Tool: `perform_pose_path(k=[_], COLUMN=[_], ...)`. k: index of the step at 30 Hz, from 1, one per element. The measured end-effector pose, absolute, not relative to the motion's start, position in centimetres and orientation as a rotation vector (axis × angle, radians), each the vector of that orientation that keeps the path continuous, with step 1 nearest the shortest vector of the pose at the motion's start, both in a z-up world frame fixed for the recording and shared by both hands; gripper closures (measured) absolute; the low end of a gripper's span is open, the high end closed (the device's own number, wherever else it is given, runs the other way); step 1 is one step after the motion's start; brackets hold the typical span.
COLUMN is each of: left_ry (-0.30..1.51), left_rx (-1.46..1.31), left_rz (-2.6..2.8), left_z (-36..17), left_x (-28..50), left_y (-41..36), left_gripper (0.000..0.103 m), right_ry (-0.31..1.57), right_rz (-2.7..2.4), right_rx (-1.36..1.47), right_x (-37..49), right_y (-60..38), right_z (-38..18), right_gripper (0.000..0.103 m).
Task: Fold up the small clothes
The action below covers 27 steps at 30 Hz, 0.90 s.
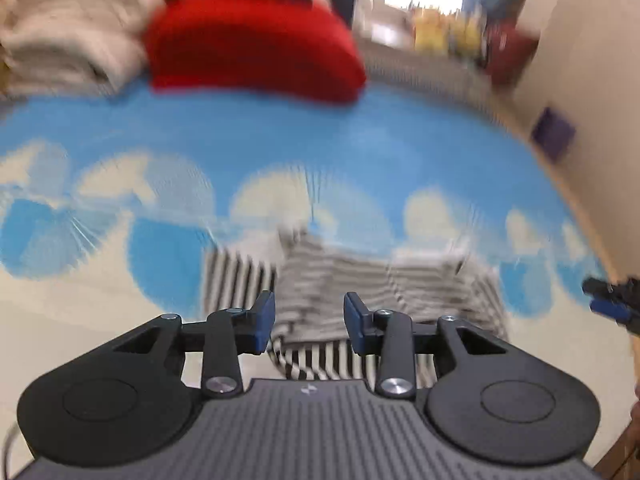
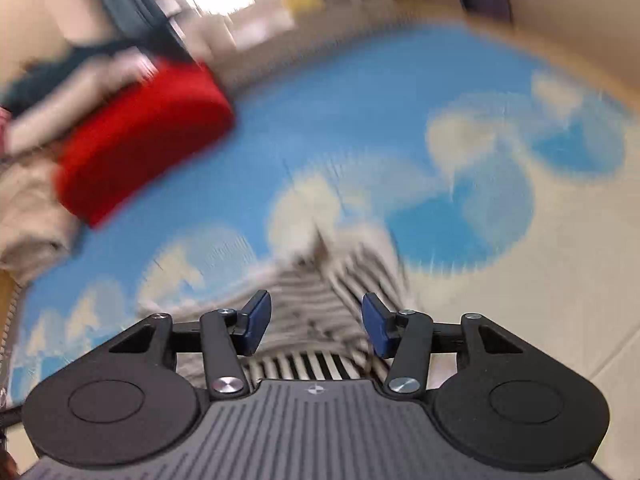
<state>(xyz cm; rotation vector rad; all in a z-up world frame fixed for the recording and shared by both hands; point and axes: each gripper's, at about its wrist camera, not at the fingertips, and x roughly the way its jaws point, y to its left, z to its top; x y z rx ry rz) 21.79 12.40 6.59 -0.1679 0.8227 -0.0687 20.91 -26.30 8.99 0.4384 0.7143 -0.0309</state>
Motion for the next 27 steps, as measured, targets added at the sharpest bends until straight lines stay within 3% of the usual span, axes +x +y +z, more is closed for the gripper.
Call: perform_pose_path(k=[2, 3, 5, 8, 14, 16, 19, 27], left_ry=[0.762, 0.719, 0.655, 0.623, 0.775, 0.865, 0.848, 0.946], left_rx=[-0.132, -0.111, -0.086, -0.062, -0.12, -0.107, -0.133, -0.27], left_rz=[-0.085, -0.097, -0.109, -0.132, -0.085, -0.038, -0.031, 0.052], left_z=[9.7, 11.1, 12.6, 12.1, 3.0, 1.0, 0.1, -4.9], left_x=[18.7, 16.0, 11.3, 6.1, -2.3, -2.8, -3.6, -1.1], left_y=[12.2, 12.1, 11.8, 10.3, 11.1, 11.7, 12.4, 14.4], left_gripper=[0.057, 0.045, 0.035, 0.034, 0.036, 0.038, 0.033, 0.028], right_ry=[0.666, 0.636, 0.577, 0.508, 0.624, 0.753, 0.857, 0.957], right_rz=[0.042, 0.079, 0.129, 0.074, -0.082, -0.116, -0.124, -0.191], right_rx=[0.431, 0.414, 0.367, 0.357, 0.412, 0.493, 0.531, 0.536], right_x=[17.2, 14.9, 10.3, 4.2, -2.6, -2.9, -2.1, 0.1], right_y=[-27.1, -27.5, -28.3, -30.5, -33.9, -34.7, -34.9, -35.5], right_z=[11.9, 13.2, 14.3, 13.2, 2.9, -0.4, -3.3, -6.4], right_gripper=[0.05, 0.049, 0.043, 0.043, 0.047, 0.049, 0.049, 0.045])
